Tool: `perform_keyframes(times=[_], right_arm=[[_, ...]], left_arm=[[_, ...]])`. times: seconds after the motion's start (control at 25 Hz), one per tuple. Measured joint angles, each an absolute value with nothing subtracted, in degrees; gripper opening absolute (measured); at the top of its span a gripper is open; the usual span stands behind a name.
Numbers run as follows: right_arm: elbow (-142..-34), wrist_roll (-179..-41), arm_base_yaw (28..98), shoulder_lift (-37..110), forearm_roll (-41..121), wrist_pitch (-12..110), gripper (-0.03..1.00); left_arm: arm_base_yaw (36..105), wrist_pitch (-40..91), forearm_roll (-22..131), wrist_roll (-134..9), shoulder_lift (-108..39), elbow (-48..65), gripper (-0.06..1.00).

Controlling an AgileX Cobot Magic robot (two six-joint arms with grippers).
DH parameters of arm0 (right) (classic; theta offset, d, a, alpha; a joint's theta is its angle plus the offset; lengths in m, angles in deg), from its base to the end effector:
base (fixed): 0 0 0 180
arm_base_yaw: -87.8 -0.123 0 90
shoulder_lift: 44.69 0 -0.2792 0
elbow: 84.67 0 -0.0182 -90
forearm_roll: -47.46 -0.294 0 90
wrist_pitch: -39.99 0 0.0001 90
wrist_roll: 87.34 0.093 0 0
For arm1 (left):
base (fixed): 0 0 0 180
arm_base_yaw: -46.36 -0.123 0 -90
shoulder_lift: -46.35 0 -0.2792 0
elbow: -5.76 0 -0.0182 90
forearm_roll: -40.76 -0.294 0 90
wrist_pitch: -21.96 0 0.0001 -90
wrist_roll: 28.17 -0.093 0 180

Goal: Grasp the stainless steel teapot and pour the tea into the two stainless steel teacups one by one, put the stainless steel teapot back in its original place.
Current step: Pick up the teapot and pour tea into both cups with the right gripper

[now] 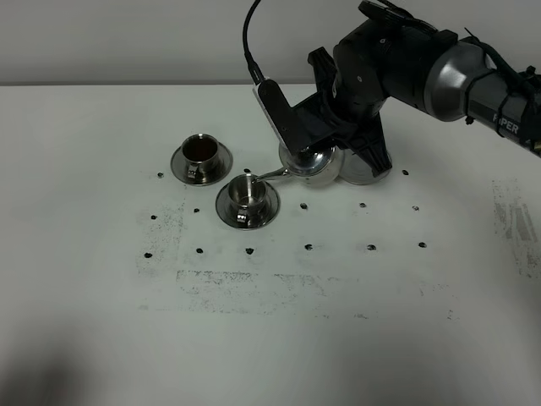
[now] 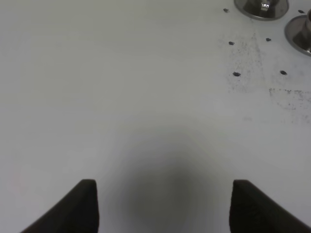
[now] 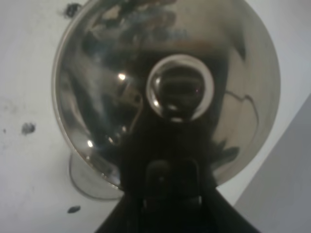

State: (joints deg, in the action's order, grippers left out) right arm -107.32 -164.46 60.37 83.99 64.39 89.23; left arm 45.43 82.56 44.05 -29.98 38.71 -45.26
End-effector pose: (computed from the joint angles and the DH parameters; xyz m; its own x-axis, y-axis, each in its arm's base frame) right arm 0.4548 0.2129 0.1957 0.3406 -0.9217 0.1856 -0.8079 -0.3879 -0.4437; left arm 0.0460 -0.0039 0.2831 -0.4880 -0.0045 -0.8728 0.0291 0.9993 -0.0215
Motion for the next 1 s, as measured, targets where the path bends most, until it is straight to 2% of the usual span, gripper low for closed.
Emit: perform_keyframes(times=[1.0], right_arm=[[-107.32,-160.65,57.92,85.8,75.86,86.7,0.2]], left_arm=[[45.43,82.56,44.05,-29.98,38.71,-45.26,0.56]])
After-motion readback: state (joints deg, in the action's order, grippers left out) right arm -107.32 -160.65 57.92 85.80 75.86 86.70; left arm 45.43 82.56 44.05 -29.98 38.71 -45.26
